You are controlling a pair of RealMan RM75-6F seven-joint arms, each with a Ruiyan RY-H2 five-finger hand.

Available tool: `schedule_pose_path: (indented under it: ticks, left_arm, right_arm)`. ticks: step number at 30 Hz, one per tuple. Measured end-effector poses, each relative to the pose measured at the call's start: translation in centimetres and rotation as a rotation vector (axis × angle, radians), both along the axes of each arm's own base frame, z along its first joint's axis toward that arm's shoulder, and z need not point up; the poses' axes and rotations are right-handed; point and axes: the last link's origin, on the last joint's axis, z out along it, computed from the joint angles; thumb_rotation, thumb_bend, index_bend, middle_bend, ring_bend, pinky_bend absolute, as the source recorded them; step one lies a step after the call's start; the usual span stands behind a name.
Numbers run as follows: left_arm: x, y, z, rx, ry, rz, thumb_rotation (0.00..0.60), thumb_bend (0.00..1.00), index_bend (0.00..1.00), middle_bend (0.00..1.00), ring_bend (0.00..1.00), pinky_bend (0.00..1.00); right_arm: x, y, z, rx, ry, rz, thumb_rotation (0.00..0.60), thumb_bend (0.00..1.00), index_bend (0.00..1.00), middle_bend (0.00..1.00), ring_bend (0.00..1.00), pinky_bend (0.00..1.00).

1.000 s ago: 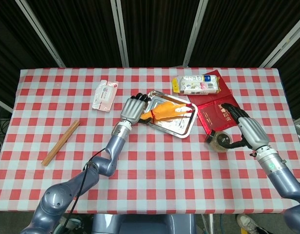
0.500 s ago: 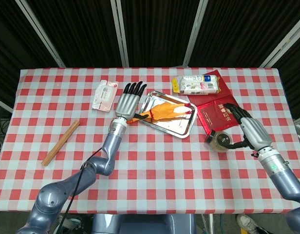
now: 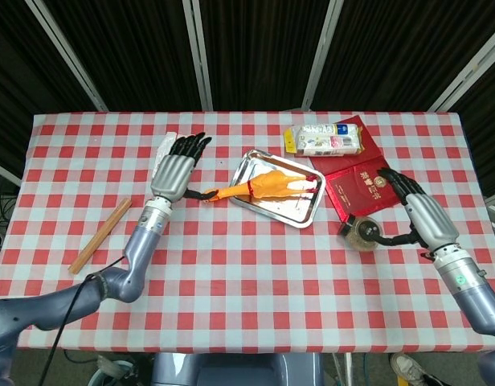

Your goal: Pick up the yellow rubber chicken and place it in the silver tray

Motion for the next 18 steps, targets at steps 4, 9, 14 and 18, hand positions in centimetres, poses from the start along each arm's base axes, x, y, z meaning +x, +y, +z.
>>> schedule_pose_path:
  ticks: [4, 9, 14, 18]
  left_arm:
    - [-3.6, -2.8, 4.3, 0.012, 0.012, 0.048, 0.600, 0.07, 0.01, 0.00, 0.00, 0.01]
    - [-8.5, -6.9, 8.9, 0.052, 0.056, 0.134, 0.600, 0.10, 0.04, 0.00, 0.00, 0.01]
    - [-12.2, -11.2, 12.4, 0.113, 0.069, 0.201, 0.600, 0.10, 0.06, 0.00, 0.00, 0.01]
    - [-14.8, -15.0, 14.0, 0.153, 0.075, 0.250, 0.600, 0.10, 0.06, 0.00, 0.00, 0.01]
  right_arm:
    - [-0.3, 0.3, 0.1, -0.026, 0.029, 0.018, 0.600, 0.17, 0.00, 0.03, 0.00, 0.06]
    - [-0.7, 1.0, 0.2, -0.085, 0.070, 0.044, 0.600, 0.26, 0.00, 0.03, 0.00, 0.06]
    - [-1.4, 1.9, 0.5, -0.187, 0.140, 0.074, 0.600, 0.27, 0.00, 0.03, 0.00, 0.06]
    - [-2.7, 3.6, 0.4, -0.279, 0.209, 0.076, 0.600, 0.27, 0.00, 0.03, 0.00, 0.05]
